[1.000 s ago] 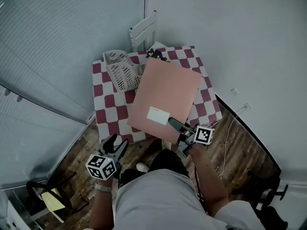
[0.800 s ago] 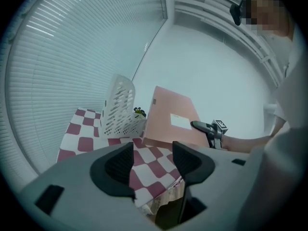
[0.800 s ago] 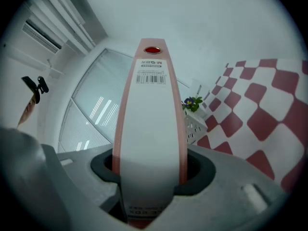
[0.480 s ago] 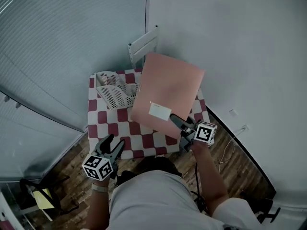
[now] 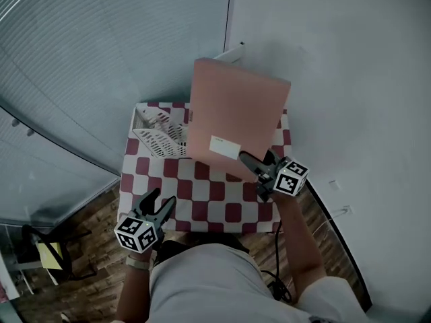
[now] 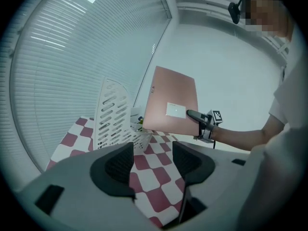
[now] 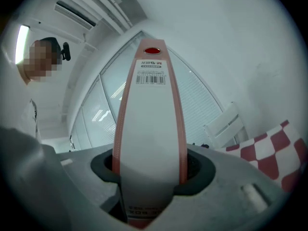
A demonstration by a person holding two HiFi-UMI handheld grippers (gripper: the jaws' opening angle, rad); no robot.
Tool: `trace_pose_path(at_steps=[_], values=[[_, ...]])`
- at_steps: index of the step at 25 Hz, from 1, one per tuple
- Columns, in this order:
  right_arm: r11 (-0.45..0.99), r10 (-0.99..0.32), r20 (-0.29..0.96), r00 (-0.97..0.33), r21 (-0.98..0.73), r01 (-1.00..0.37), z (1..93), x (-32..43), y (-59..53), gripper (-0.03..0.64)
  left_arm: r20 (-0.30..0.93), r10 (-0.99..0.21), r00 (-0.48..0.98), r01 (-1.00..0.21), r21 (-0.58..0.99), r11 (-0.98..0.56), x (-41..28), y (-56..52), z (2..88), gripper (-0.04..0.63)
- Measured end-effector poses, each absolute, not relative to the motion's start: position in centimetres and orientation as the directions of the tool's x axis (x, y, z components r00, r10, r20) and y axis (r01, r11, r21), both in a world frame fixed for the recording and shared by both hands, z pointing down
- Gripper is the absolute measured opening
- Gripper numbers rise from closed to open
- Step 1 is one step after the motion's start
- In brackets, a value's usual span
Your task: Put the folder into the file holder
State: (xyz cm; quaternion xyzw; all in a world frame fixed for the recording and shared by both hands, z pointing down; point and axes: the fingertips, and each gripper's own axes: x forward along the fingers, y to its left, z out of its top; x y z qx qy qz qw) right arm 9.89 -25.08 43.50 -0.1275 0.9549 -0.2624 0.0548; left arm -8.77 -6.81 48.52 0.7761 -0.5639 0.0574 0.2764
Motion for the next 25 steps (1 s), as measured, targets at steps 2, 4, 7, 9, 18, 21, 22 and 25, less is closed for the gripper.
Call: trace_pose_path(at_steps=[2,4,7,9,18,21,22,25], values=[[0.858,-0.231,-0.048,-0.972,-0.481,-0.181,43.1,9.3,-26.3,0.261,0.403,-0.853,0.331,-0.912,0.369,-0.180,-8.4,-7.2,48.5,0.233],[0.885,-0.193,-0.053,-0.980,-0.441,-0.151,42.8,8.6,-27.4,0.261,0.407,-0.860,0.309,-0.915,0.372,-0.152,-7.9,-7.6,48.4,0.233],[0.920,-0.143,-0.067,-0.988,-0.377,-0.107,42.5,7.6,-28.9,0.261,0.418,-0.862,0.288,-0.922,0.364,-0.132,-7.4,-8.3,48.5,0.233],[0.939,-0.104,-0.082,-0.991,-0.337,-0.071,42.3,7.0,-29.7,0.261,0.423,-0.864,0.273,-0.926,0.360,-0.116,-7.1,-8.6,48.6,0.233],[0.979,0.061,-0.089,-0.994,-0.190,0.077,42.9,3.2,-31.1,0.261,0.456,-0.859,0.233,-0.932,0.357,-0.062,-6.8,-8.7,49.5,0.233],[0.983,0.104,-0.074,-0.992,-0.145,0.114,43.4,1.9,-31.1,0.261,0.469,-0.853,0.226,-0.931,0.362,-0.048,-7.0,-8.5,50.0,0.233],[0.982,0.116,-0.073,-0.991,-0.138,0.126,43.6,1.3,-31.2,0.261,0.472,-0.853,0.223,-0.930,0.364,-0.042,-7.2,-8.5,50.2,0.233],[0.978,0.143,-0.083,-0.986,-0.140,0.153,44.0,0.0,-31.1,0.261,0.484,-0.846,0.224,-0.926,0.377,-0.030,-7.4,-8.5,50.7,0.233]])
